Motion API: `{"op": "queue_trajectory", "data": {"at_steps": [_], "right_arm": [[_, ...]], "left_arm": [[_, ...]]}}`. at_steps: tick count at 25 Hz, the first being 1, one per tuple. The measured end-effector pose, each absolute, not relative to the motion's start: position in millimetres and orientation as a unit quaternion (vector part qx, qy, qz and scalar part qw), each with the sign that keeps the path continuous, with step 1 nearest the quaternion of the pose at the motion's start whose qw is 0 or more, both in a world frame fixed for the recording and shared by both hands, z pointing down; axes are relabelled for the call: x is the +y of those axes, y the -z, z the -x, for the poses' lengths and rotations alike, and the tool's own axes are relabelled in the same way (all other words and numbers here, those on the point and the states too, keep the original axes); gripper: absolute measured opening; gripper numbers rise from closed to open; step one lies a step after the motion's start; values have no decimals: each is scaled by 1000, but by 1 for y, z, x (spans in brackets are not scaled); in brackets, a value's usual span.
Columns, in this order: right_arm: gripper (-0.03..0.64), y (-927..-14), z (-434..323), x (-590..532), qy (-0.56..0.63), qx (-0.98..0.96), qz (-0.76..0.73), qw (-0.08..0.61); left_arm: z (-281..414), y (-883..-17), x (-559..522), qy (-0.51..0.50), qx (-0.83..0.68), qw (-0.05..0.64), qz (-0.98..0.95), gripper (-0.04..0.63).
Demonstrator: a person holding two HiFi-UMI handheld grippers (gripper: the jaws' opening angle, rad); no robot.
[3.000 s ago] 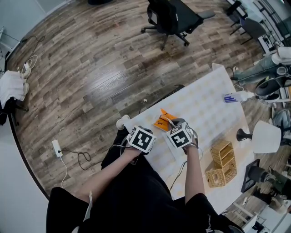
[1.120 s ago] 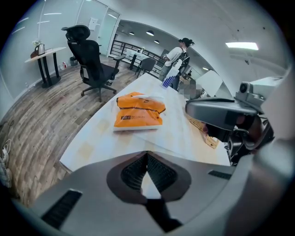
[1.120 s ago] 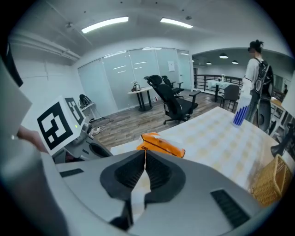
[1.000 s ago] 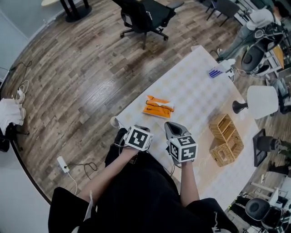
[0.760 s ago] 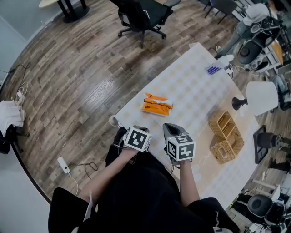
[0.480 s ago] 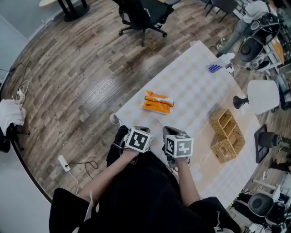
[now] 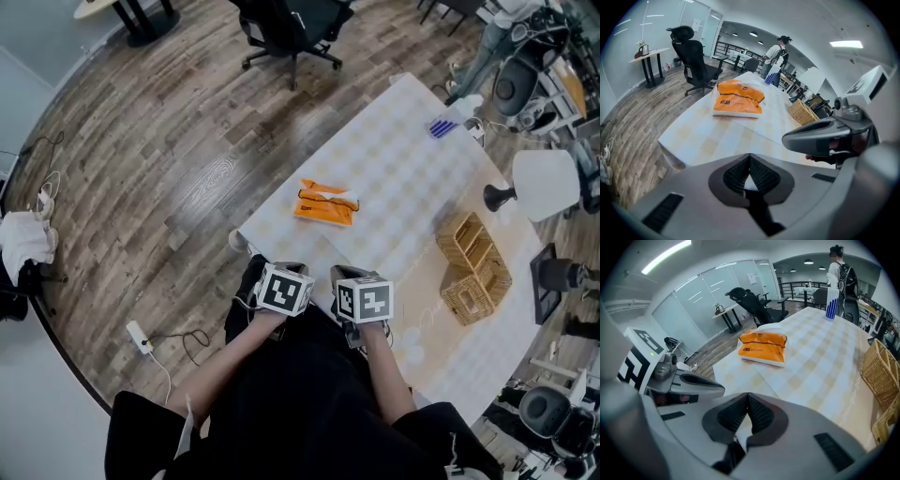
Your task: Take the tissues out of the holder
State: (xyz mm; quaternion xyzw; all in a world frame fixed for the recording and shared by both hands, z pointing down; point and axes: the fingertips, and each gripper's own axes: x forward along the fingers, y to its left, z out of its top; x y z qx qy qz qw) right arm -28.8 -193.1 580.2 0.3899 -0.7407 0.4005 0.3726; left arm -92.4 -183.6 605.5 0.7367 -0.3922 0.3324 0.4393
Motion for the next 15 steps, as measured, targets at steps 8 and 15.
{"op": "queue_trajectory", "data": {"at_steps": [8, 15], "right_arm": [[12, -579, 27, -189, -400, -739, -401, 366], [12, -578, 17, -189, -403, -733, -412, 360]], "left_arm": [[89, -604, -183, -331, -386, 442, -739, -2], [77, -602, -187, -339, -371, 435, -747, -2]]}}
